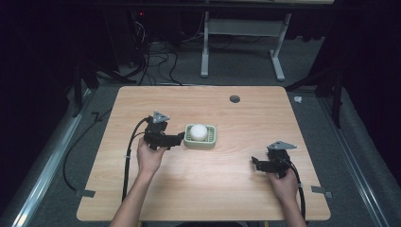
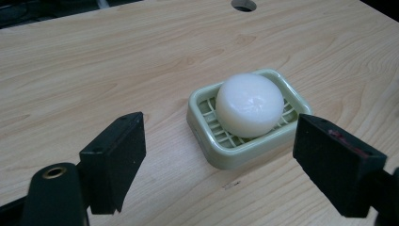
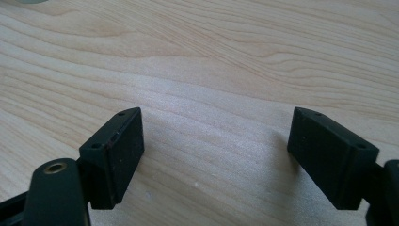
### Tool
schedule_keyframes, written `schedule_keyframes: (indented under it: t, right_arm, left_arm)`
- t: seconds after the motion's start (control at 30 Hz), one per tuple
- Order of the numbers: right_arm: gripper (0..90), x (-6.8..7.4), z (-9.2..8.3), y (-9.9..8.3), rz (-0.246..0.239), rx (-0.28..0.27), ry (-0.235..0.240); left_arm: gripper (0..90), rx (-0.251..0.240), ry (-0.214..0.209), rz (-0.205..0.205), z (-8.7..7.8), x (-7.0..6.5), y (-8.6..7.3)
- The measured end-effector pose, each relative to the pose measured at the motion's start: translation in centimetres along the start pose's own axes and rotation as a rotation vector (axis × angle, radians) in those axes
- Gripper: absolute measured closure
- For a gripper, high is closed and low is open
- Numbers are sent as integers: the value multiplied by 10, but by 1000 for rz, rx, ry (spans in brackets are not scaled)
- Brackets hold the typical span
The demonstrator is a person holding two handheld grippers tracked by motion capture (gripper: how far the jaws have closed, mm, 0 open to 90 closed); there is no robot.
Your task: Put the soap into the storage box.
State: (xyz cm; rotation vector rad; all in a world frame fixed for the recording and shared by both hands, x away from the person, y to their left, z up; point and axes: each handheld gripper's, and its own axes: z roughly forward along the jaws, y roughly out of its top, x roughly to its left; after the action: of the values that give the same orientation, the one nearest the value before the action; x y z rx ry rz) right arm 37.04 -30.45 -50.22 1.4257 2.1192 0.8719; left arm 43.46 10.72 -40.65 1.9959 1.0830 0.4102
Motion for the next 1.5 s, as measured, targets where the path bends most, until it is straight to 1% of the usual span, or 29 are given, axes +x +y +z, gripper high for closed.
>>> schedule_keyframes:
  t: [0.23, 0.47, 0.63, 0.7, 0.83, 1.07, 1.17, 1.5]
  right_arm:
    - [198, 0, 0, 0, -1, 0, -1]
    - [198, 0, 0, 0, -1, 0, -1]
    - [198, 0, 0, 0, -1, 1, -1]
    - [198, 0, 0, 0, -1, 0, -1]
    - [198, 0, 0, 0, 1, 1, -1]
    - [198, 0, 0, 0, -2, 1, -1]
    - [198, 0, 0, 0, -2, 1, -1]
    - [198, 0, 0, 0, 0, 1, -1]
  left_arm:
    - [186, -13, 23, -4, -8, 3, -4]
    - [183, -22, 29, -27, -17, 9, -8]
    - [181, -25, 36, -24, -24, 10, -9]
    - [179, -27, 37, -24, -26, 11, -10]
    - [179, -47, 14, -50, -31, 12, -13]
    - [179, -54, 23, -54, -39, 14, -17]
    - [179, -61, 24, -64, -43, 16, -20]
    - [179, -62, 40, -74, -53, 20, -30]
